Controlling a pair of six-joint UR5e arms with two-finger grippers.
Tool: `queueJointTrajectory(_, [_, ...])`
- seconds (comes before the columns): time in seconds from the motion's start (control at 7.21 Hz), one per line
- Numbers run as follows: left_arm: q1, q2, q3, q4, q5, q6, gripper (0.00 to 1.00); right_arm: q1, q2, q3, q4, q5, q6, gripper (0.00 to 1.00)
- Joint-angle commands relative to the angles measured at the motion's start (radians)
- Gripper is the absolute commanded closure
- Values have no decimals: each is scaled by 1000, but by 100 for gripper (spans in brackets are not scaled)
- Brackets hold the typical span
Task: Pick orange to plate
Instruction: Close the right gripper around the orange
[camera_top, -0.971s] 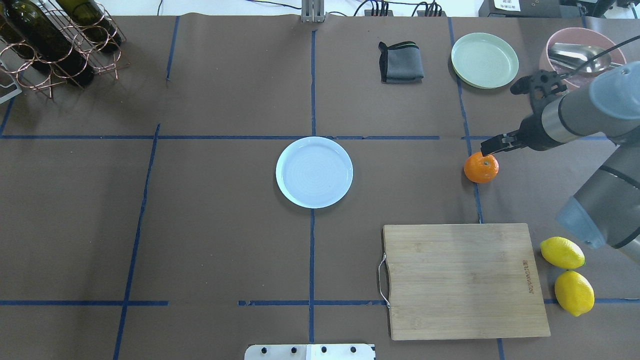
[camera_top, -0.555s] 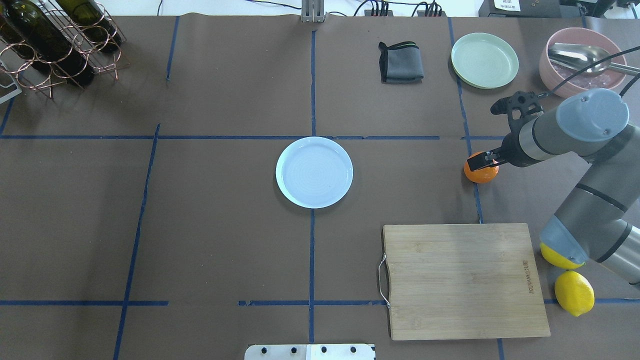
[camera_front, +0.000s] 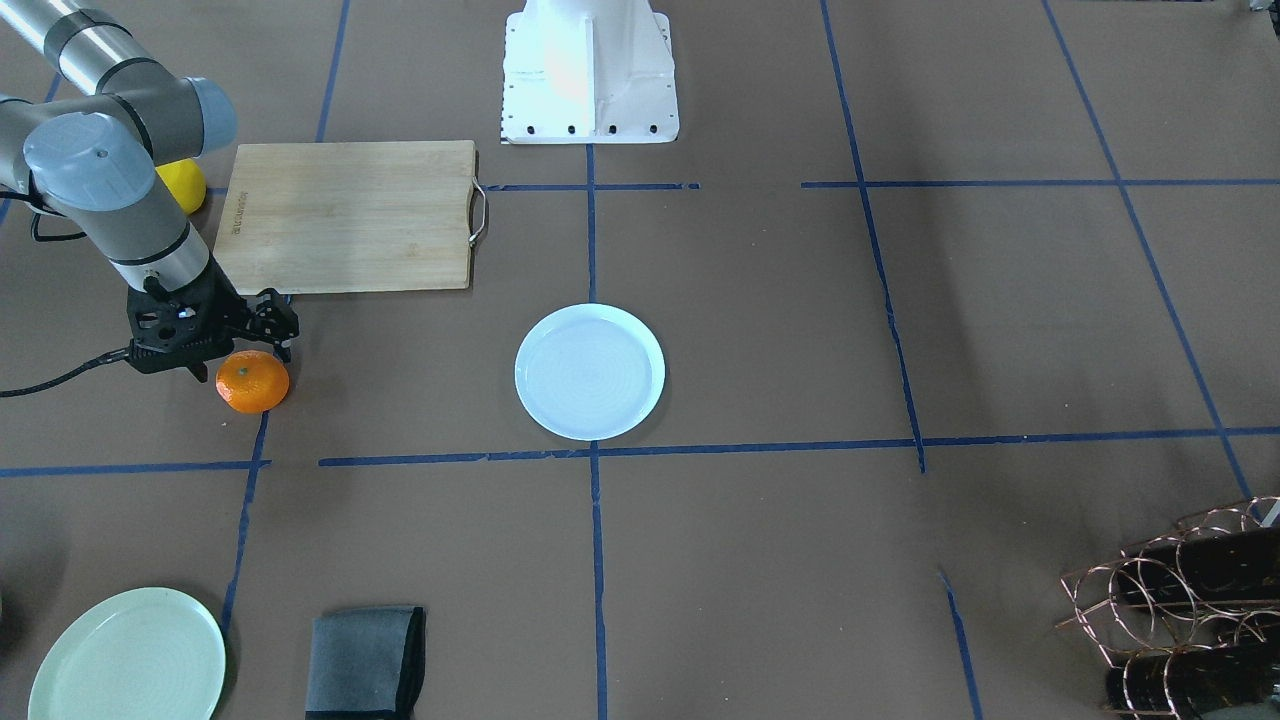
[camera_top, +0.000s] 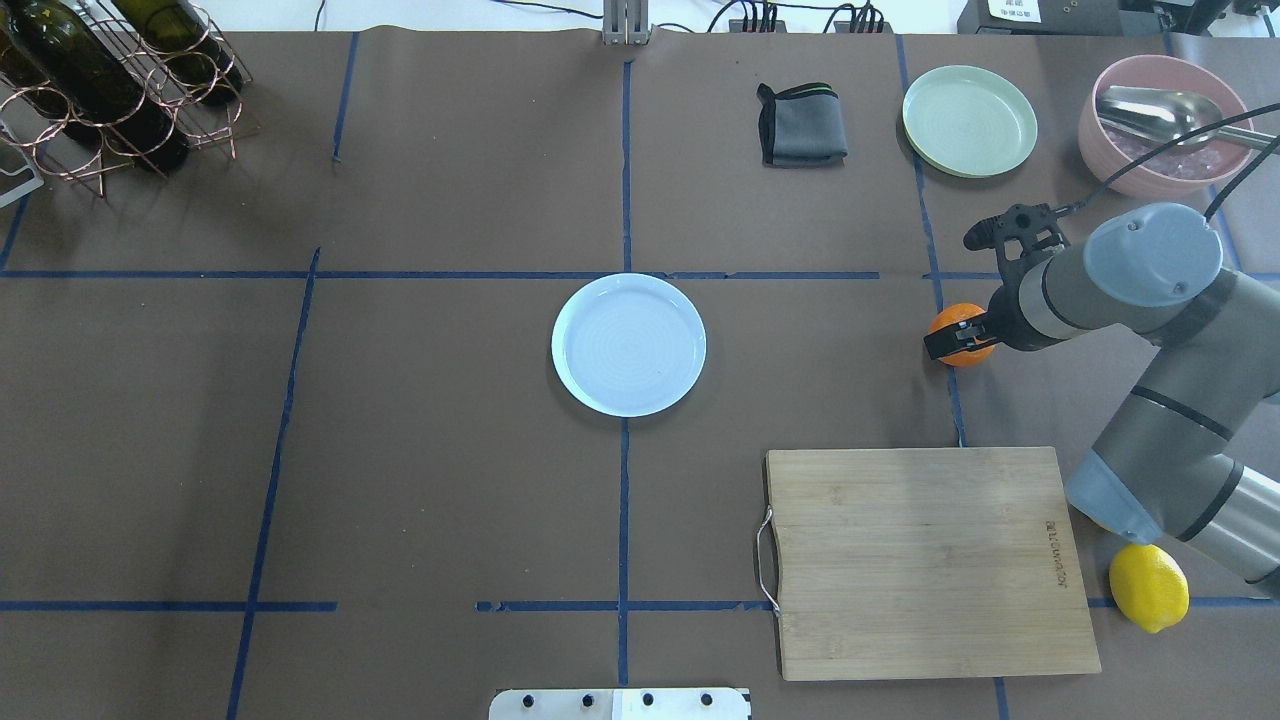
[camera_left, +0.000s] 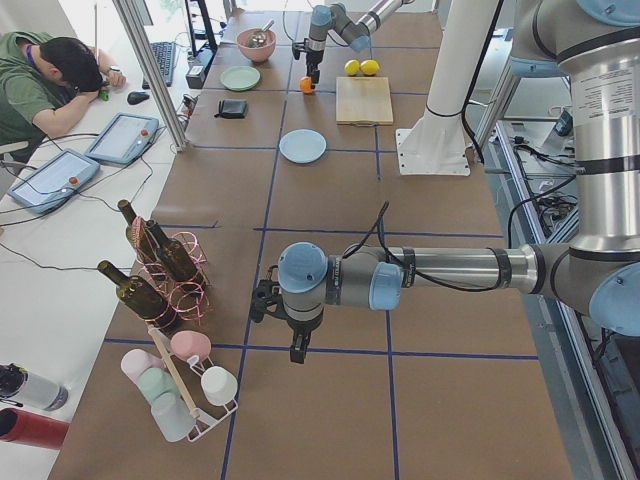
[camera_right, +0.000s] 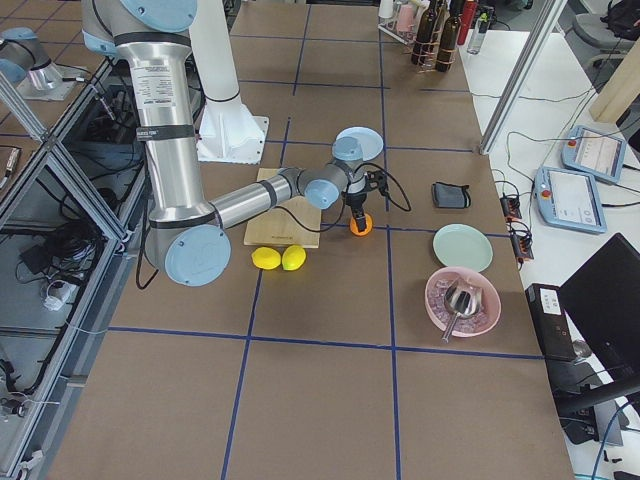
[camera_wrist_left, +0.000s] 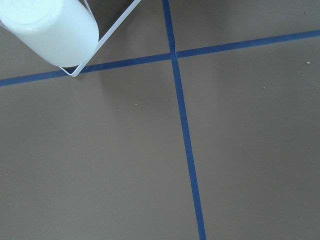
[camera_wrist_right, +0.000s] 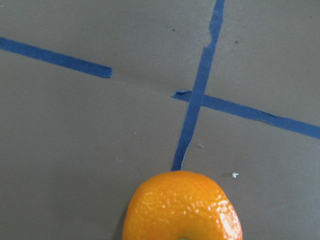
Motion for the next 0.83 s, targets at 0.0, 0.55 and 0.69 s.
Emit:
queueJointTrajectory(0.0, [0,-1,-2,0,0,0,0,-6,51,-64,0,-20,-1,0])
queueJointTrajectory(0.55, [0,-4,-3,0,-2,0,0,-5,68,-60,0,-17,-1,86])
queueJointTrajectory(0.69, [0,-4,-3,0,0,0,0,-5,96,-40,-11,-15,4,86])
